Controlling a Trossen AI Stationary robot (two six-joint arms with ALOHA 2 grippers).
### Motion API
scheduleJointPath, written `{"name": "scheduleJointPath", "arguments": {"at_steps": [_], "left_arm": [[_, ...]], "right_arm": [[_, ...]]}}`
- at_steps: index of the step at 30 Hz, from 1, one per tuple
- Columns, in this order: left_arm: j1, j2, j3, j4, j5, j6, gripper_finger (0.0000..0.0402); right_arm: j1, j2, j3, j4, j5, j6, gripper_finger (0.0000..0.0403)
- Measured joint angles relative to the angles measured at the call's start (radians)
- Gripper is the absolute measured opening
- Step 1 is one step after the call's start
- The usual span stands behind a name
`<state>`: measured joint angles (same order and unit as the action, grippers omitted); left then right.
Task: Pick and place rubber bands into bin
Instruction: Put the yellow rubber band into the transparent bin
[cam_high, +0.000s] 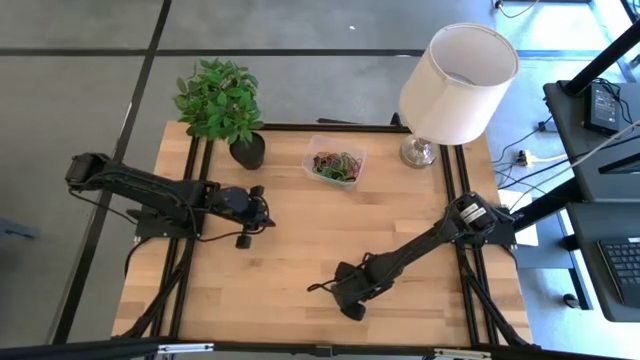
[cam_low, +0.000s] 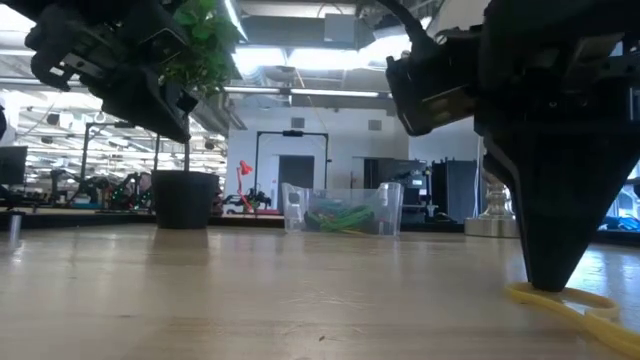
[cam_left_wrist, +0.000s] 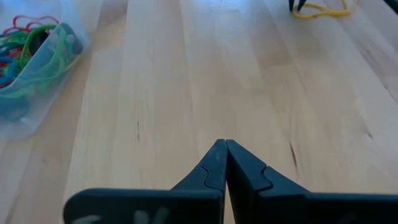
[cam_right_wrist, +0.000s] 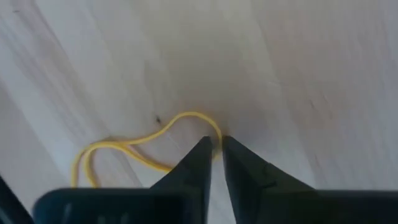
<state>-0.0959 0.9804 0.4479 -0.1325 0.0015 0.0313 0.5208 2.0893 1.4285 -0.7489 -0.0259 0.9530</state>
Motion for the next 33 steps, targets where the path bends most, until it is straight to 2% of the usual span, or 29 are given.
{"name": "scheduleJointPath", "arguments": {"at_steps": [4,10,20,26,33], "left_arm": [[0.000,-0.003,0.000,0.002,0.000,0.000,0.0001],[0.002,-0.003,0.000,0.007,-0.024,0.008,0.0001],[0.058,-0.003,0.000,0.028,-0.036,0.009,0.0003],[0.084,-0.003,0.000,0.047,-0.036,0.009,0.0003],[0.122,-0.003,0.000,0.059,-0.047,0.009,0.0002]], "right_arm": [[0.001,0.014,0.000,-0.001,0.005,0.055,0.0011],[-0.005,-0.020,0.031,-0.073,0.025,0.116,0.0003],[-0.076,-0.317,0.059,-0.202,0.282,0.162,0.0001],[-0.233,-0.434,0.060,-0.217,0.390,-0.032,0.0001],[-0.493,-0.450,0.122,-0.154,0.399,-0.376,0.0000]]}}
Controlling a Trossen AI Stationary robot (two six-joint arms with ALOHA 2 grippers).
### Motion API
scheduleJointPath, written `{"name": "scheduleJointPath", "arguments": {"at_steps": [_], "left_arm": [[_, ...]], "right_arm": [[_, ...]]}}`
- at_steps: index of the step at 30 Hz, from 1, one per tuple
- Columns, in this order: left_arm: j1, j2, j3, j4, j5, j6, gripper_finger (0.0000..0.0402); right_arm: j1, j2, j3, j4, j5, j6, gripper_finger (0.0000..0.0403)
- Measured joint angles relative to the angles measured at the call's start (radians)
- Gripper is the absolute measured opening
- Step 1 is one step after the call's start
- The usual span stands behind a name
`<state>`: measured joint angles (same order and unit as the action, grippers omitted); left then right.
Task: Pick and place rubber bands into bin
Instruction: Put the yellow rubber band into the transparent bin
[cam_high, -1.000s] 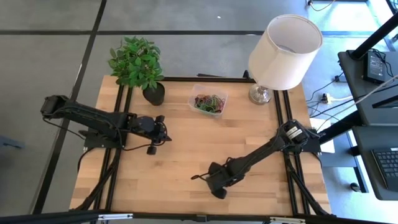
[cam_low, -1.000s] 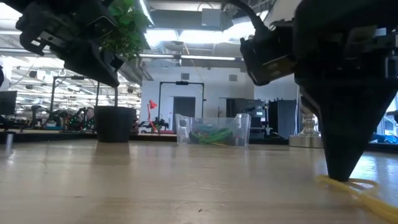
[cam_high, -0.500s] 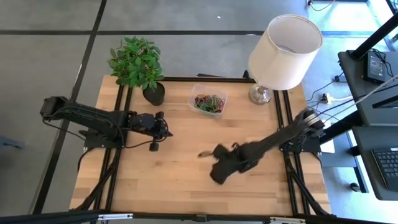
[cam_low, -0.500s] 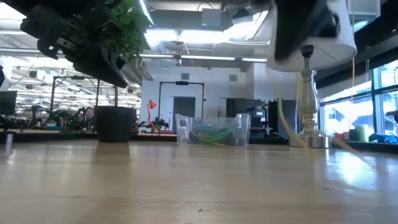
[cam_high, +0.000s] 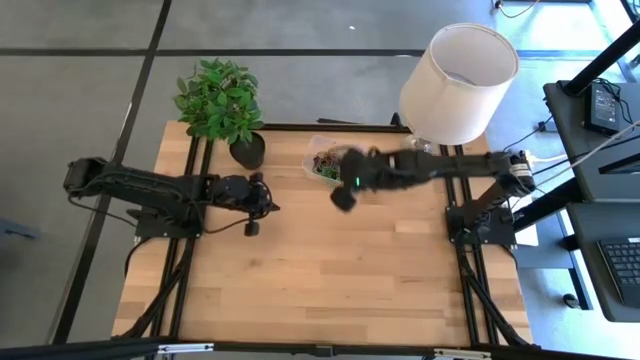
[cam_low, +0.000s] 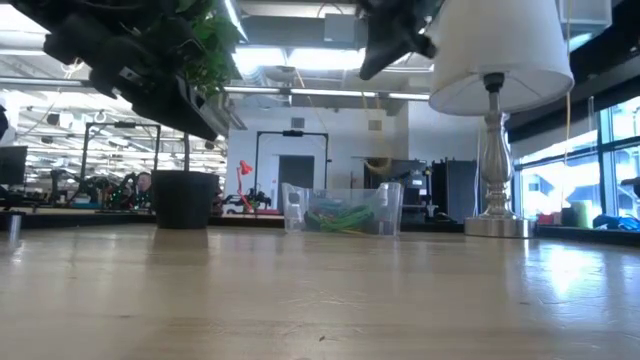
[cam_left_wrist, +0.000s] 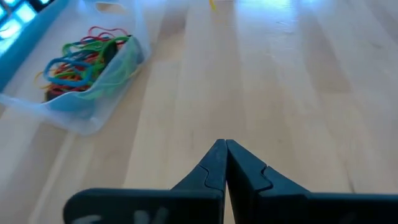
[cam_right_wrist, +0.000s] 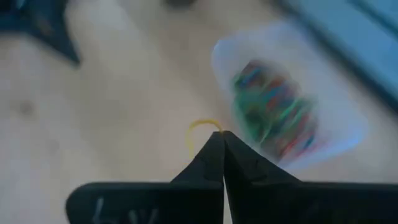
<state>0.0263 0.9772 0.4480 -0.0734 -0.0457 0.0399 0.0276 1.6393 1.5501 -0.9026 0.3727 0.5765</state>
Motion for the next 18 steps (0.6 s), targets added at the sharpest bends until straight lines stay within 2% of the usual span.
{"name": "scheduleJointPath", "arguments": {"at_steps": [6,10,18], "left_arm": [[0.041,0.000,0.000,0.003,-0.014,0.000,0.0003],[0.057,0.000,0.000,0.003,-0.016,0.000,0.0002],[0.062,0.000,0.000,0.003,-0.074,0.000,0.0003]], "right_arm": [[-0.194,-0.001,0.020,0.071,0.000,-0.214,0.0000],[-0.291,0.017,-0.004,0.077,-0.010,-0.296,0.0000],[-0.408,0.169,-0.058,0.205,-0.139,-0.406,0.0002]]}}
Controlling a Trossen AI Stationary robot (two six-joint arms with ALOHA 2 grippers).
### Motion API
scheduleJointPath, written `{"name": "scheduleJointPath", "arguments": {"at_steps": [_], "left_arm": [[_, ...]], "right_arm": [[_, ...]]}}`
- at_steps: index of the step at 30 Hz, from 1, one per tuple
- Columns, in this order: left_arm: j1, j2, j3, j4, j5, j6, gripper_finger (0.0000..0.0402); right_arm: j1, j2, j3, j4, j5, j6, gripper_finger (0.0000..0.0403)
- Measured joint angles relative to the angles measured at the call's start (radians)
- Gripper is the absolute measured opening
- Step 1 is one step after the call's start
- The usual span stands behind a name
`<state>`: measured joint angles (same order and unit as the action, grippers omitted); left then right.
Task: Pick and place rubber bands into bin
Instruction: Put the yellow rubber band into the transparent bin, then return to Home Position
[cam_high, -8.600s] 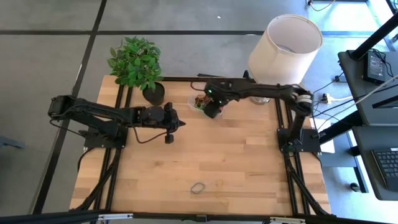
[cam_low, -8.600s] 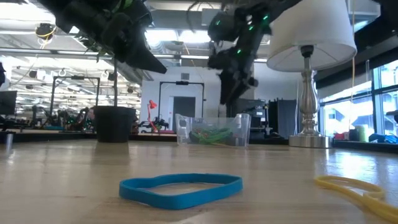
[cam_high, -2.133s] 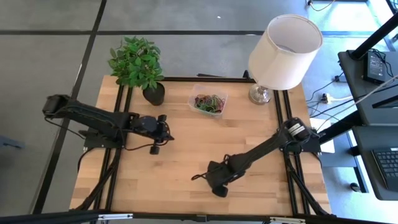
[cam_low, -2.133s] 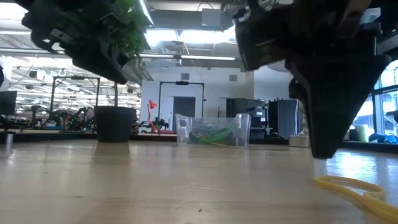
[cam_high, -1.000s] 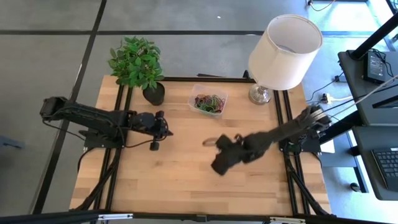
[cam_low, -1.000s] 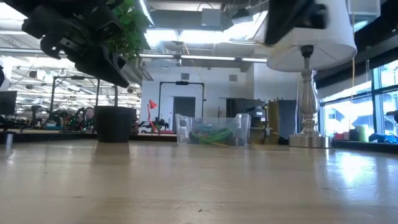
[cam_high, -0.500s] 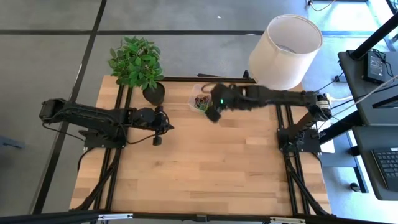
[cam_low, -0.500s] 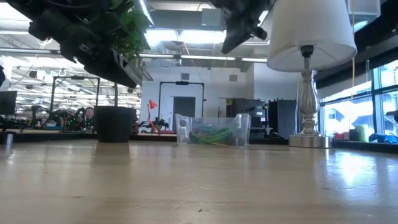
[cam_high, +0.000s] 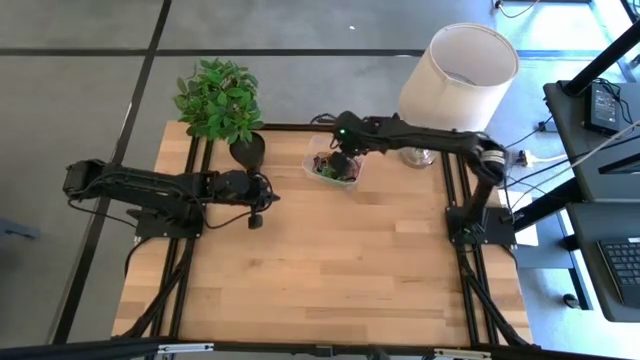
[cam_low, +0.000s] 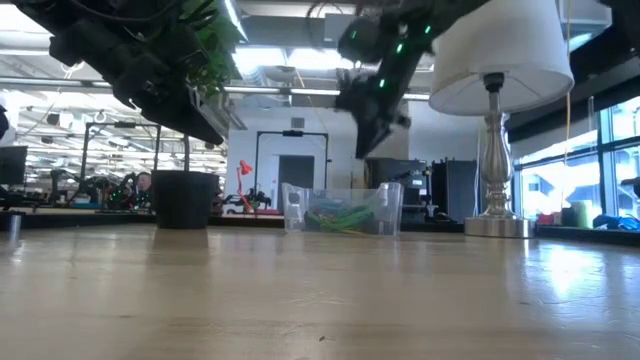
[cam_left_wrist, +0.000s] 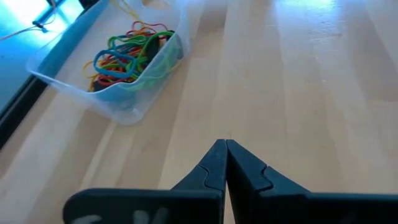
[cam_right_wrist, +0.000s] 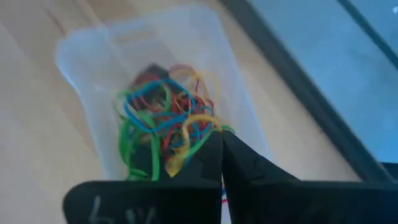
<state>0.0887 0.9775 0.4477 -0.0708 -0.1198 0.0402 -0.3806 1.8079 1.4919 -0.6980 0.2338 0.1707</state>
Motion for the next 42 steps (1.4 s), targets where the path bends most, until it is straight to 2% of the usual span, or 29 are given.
{"name": "scheduleJointPath", "arguments": {"at_steps": [6,12,15,22,28,35,42], "left_arm": [[0.000,0.000,0.000,0.000,-0.018,-0.046,0.0002],[0.000,0.000,0.000,0.000,-0.027,-0.097,0.0001],[0.000,0.000,0.000,0.000,-0.036,-0.105,0.0002],[-0.001,0.000,0.000,0.000,0.012,-0.106,0.0001],[-0.001,-0.023,0.002,0.001,0.006,-0.063,0.0002],[-0.001,-0.102,0.002,-0.025,-0.021,0.006,0.0003],[0.000,-0.177,0.002,-0.055,-0.016,0.082,0.0001]], "right_arm": [[-0.028,0.117,-0.001,0.008,-0.010,-0.043,0.0016],[-0.037,0.163,-0.001,-0.001,-0.158,-0.048,0.0031],[-0.041,0.169,-0.001,-0.006,-0.186,-0.048,0.0042],[-0.058,0.167,-0.001,-0.020,-0.184,-0.041,0.0075],[-0.062,0.128,-0.001,-0.055,-0.187,0.008,0.0095],[-0.062,0.014,0.000,-0.049,-0.184,0.103,0.0100],[-0.053,0.007,0.001,-0.056,-0.184,0.175,0.0100]]}}
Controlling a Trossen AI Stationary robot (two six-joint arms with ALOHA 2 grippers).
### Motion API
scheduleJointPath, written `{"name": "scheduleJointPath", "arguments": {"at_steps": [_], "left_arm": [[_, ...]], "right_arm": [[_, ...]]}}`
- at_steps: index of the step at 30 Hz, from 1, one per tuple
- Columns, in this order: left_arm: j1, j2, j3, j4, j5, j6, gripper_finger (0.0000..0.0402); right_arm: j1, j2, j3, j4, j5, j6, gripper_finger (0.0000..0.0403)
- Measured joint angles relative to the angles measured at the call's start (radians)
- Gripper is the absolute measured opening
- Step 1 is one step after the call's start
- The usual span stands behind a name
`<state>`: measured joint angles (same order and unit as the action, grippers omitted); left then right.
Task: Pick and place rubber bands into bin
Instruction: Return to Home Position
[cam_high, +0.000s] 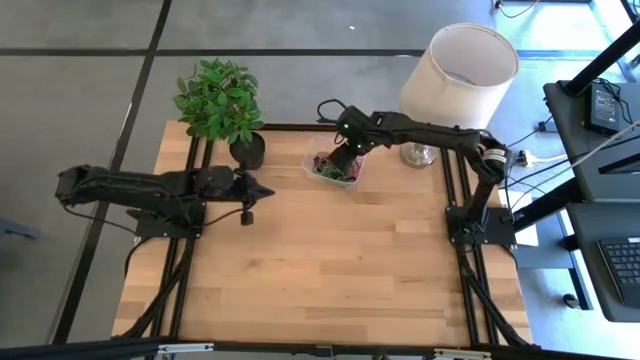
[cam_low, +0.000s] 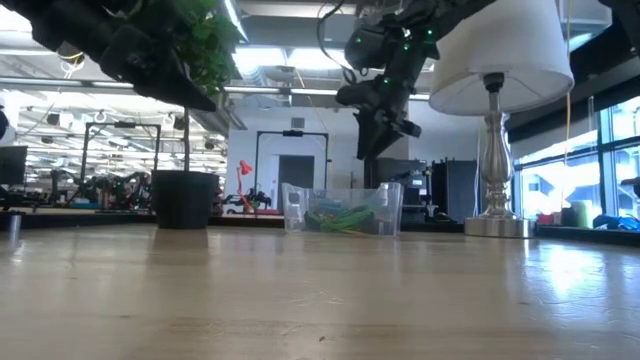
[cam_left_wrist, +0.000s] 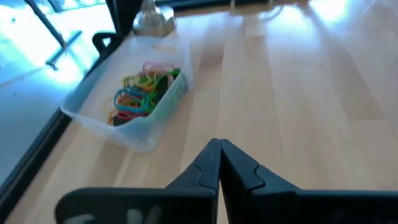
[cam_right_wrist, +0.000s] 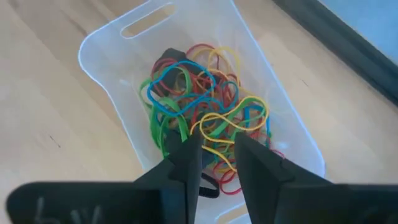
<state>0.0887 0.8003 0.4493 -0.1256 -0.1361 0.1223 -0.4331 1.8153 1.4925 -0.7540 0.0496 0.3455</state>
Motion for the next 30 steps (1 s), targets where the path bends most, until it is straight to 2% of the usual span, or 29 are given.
{"name": "scheduleJointPath", "arguments": {"at_steps": [4,11,14,19,25,30], "left_arm": [[0.000,-0.066,-0.048,0.029,0.007,0.014,0.0002],[-0.005,-0.240,-0.291,0.332,0.018,-0.093,0.0002],[-0.022,-0.294,-0.346,0.418,0.027,-0.137,0.0001],[-0.059,-0.365,-0.381,0.383,0.003,-0.161,0.0002],[-0.095,-0.468,-0.381,0.255,-0.024,-0.162,0.0002],[-0.102,-0.578,-0.381,0.189,-0.027,-0.109,0.0001]], "right_arm": [[0.029,0.000,0.000,-0.002,-0.001,0.048,0.0100],[0.082,0.000,0.000,-0.021,0.000,0.077,0.0100],[0.094,0.000,0.000,-0.023,0.000,0.123,0.0100],[0.110,0.000,0.000,-0.025,0.001,0.173,0.0100],[0.118,0.000,0.000,-0.027,0.001,0.206,0.0100],[0.118,0.000,0.000,-0.026,0.001,0.222,0.0100]]}}
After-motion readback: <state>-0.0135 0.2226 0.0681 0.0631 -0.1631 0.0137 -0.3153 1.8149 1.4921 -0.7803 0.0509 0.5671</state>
